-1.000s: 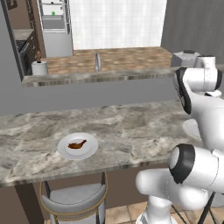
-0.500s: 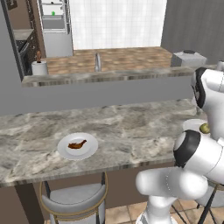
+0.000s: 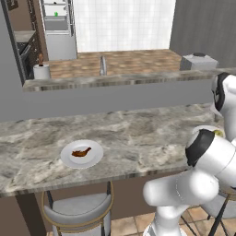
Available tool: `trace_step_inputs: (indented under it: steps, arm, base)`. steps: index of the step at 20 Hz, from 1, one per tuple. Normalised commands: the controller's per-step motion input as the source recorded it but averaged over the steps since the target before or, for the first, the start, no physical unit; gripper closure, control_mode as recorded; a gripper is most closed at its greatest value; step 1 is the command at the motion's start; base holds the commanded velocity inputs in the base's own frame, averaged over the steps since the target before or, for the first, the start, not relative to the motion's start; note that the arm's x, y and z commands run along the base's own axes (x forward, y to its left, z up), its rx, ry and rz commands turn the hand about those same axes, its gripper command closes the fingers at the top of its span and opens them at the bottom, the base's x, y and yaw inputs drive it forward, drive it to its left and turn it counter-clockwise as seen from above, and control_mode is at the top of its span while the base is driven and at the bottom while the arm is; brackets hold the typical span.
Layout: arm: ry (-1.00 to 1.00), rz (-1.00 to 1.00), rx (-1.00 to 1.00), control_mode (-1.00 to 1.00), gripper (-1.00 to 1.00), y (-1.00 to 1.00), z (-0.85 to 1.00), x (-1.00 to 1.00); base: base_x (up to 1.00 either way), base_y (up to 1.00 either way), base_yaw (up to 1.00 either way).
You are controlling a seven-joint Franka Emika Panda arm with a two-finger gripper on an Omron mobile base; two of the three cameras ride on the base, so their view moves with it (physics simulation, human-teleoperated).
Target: Pick the chicken drumstick and squash from their plates and place them in the bowl. Then put the bowl in the fridge.
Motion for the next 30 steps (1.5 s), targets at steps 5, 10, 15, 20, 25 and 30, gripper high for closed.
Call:
trace_step_inputs:
  steps: [5, 10, 15, 20, 25, 30]
  arm:
    - [-0.01, 0.00, -0.07, -1.00, -1.00, -0.22, -0.06, 0.00]
    - [-0.13, 0.00, -0.13, -1.00, -1.00, -0.06, -0.21, -0.01]
    - [-0.18, 0.00, -0.04, -1.00, -1.00, -0.03, -0.20, 0.06]
    - [-0.20, 0.00, 0.00, -1.00, -1.00, -0.11, -0.16, 0.18]
    - [-0.05, 0.00, 0.00, -1.00, -1.00, -0.17, -0.12, 0.21]
    - [0.06, 0.00, -0.02, -1.00, -1.00, -0.24, 0.00, 0.16]
  base:
    - [0.00, 0.00, 0.00]
    - [0.00, 0.00, 0.00]
    - [0.00, 0.00, 0.00]
    - [0.00, 0.00, 0.00]
    - [0.00, 0.00, 0.00]
    - [0.00, 0.00, 0.00]
